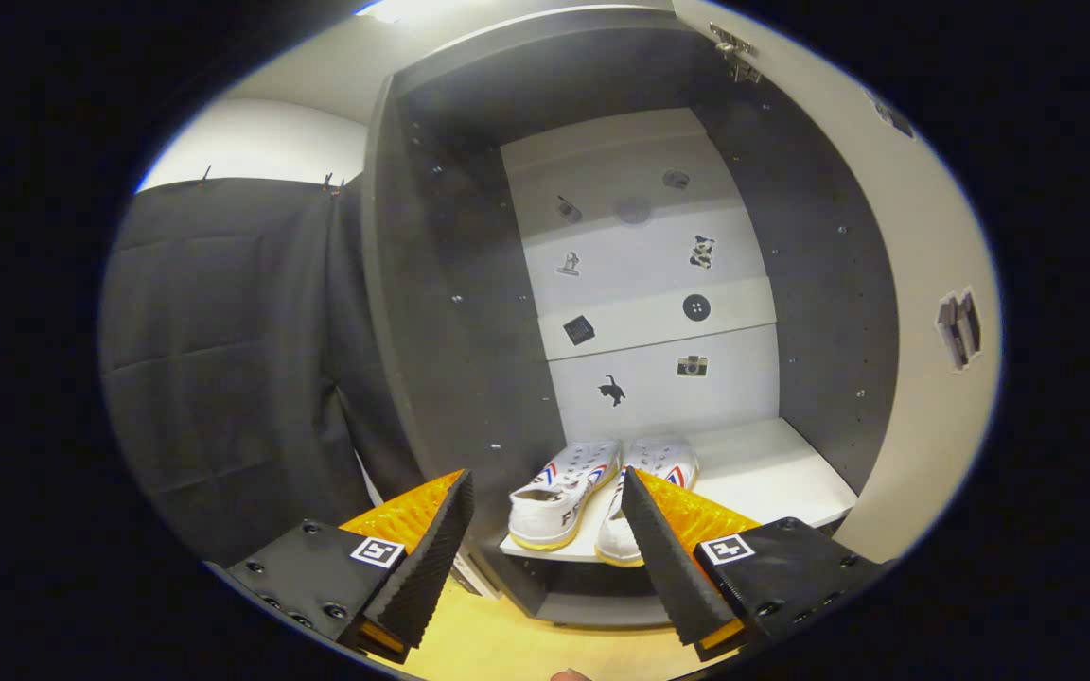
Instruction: Open the shoe cabinet door, grab the shoes and put them into the shoe cabinet, then close the shoe cabinet door.
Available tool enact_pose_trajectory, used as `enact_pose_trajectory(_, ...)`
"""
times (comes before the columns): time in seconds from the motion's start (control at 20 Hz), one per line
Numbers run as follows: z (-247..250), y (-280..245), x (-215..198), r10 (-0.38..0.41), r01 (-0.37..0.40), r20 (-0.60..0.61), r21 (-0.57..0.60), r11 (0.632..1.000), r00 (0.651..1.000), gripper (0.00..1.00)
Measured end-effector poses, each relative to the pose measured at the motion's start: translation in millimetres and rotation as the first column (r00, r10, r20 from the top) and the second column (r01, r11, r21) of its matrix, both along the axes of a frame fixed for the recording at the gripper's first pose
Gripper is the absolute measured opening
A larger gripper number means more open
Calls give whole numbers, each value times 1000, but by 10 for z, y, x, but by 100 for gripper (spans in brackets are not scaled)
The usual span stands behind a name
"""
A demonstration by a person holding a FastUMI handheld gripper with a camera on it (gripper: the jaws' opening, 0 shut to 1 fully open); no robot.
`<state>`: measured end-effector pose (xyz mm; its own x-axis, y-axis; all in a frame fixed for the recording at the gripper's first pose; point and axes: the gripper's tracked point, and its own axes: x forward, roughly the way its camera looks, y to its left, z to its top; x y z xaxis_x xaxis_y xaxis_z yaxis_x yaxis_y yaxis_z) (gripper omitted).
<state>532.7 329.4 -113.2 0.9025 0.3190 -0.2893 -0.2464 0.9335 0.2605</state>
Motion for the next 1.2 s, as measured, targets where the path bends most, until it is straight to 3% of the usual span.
enact_pose_trajectory(0.4,702,-48,-1288,84,-78,106,-63,995,991,97)
enact_pose_trajectory(0.75,972,-360,-2306,99,-95,120,-32,995,988,97)
enact_pose_trajectory(1.2,1352,-1442,-2922,12,-14,137,15,1000,991,97)
